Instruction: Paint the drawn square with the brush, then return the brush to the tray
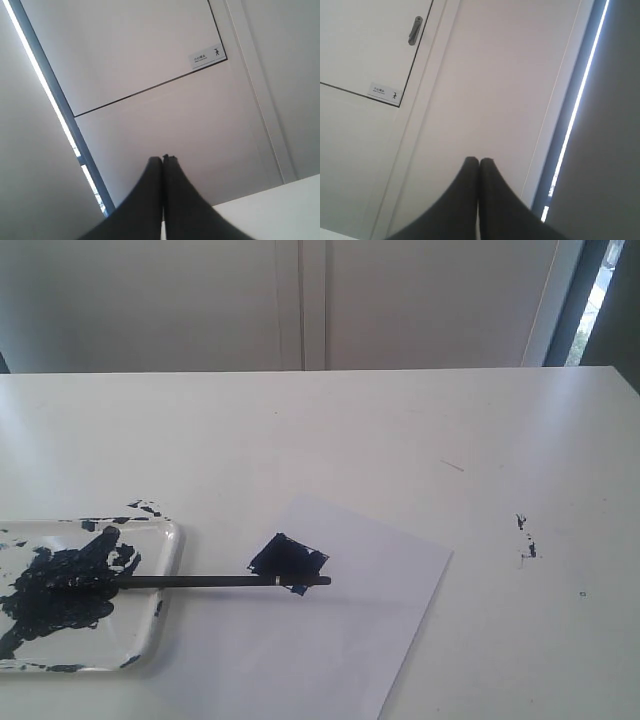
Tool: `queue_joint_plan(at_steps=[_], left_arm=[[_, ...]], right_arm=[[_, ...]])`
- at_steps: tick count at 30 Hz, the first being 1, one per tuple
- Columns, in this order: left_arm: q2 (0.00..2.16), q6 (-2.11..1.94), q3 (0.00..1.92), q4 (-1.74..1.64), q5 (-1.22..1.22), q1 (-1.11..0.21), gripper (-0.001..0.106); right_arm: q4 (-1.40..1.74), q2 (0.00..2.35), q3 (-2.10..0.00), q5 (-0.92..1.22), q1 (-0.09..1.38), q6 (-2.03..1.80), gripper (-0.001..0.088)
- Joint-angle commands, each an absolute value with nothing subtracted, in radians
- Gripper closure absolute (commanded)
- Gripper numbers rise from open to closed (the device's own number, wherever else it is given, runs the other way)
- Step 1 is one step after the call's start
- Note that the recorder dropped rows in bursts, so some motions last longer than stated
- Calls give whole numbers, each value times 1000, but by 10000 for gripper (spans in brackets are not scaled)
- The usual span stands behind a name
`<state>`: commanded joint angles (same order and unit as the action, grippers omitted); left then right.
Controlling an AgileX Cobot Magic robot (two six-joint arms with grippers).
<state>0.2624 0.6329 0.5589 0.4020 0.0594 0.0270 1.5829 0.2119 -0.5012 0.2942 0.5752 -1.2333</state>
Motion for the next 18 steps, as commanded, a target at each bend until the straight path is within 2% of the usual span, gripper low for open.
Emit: queue_joint_plan(at_steps=[9, 11, 13, 15, 18], left_arm=[[144, 633, 430, 270, 0, 38, 1053], [119, 633, 415, 253, -55, 38, 1053], [101, 633, 400, 254, -94, 38, 1053], [84, 633, 380, 242, -106, 38, 1053], [59, 633, 351, 179, -106, 38, 1053]], right_arm=[[1401, 214, -403, 274, 575, -1233, 868], [1190, 222, -387, 300, 575, -1233, 868], [798, 230, -381, 378, 575, -1233, 868], [535, 235, -374, 473, 575, -1233, 868], [372, 235, -336, 530, 575, -1233, 868]])
